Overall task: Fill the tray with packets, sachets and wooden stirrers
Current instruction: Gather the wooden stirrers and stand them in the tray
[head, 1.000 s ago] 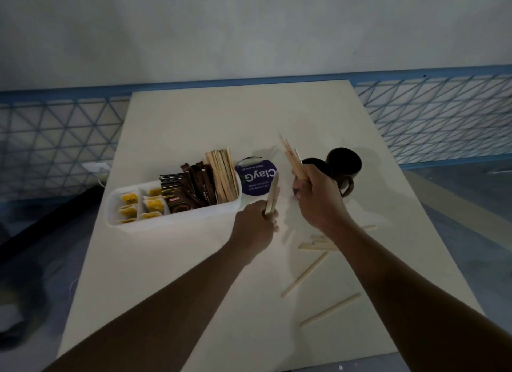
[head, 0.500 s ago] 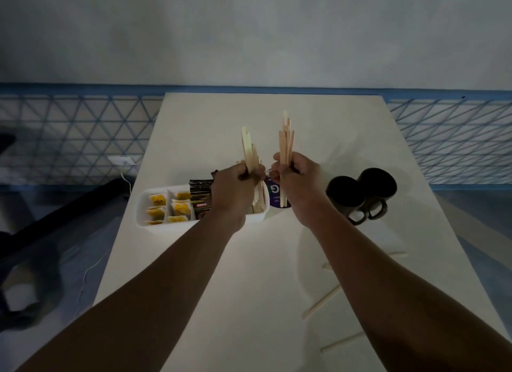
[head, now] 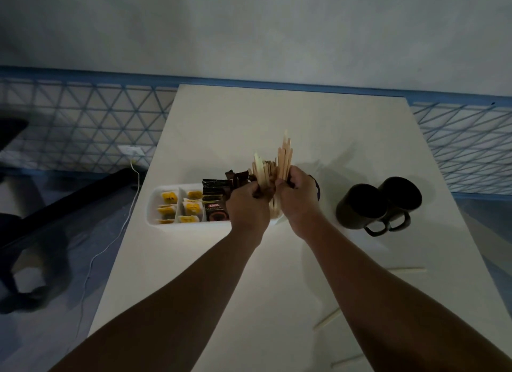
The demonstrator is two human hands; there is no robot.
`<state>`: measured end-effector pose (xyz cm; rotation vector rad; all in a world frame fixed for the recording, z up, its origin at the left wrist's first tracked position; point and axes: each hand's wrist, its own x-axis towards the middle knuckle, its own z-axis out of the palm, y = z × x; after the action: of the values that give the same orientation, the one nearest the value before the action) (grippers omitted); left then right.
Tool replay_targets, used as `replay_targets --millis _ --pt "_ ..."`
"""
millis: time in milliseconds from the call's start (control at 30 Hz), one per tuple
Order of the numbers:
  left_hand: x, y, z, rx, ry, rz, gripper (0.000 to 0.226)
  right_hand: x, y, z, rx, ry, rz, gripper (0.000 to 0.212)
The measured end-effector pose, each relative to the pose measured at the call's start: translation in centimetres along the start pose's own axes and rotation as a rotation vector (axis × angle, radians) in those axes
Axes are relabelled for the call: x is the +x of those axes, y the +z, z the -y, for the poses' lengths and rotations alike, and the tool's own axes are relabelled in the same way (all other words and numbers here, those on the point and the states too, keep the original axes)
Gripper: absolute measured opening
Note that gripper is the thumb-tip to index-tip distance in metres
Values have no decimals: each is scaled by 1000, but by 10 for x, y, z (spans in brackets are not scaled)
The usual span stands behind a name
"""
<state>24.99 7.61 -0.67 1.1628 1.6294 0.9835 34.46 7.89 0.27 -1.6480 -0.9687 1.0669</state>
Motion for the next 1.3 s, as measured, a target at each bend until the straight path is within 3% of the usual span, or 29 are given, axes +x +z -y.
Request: replay_targets --millis 167,400,533,633,767,1000,1300 --pt "-2 3 3 122 61 -35 10 -2 -3 -3 -135 -19 77 25" --pt "5 -1 -1 348 246 -41 8 2 -11 4 -407 -152 54 17" --pt "11 -6 -5 440 335 -33 23 7 -16 7 -503 -220 52 17" --pt "13 -11 -16 458 422 -62 23 11 -17 7 -551 -252 48 17" --pt "22 -14 -25 463 430 -94 32 17 -16 3 -613 -296 51 18" --pt "32 -14 -31 537 473 69 52 15 -14 7 -565 -427 -6 15" --pt "39 -9 -26 493 494 138 32 15 -16 0 -523 -340 3 7"
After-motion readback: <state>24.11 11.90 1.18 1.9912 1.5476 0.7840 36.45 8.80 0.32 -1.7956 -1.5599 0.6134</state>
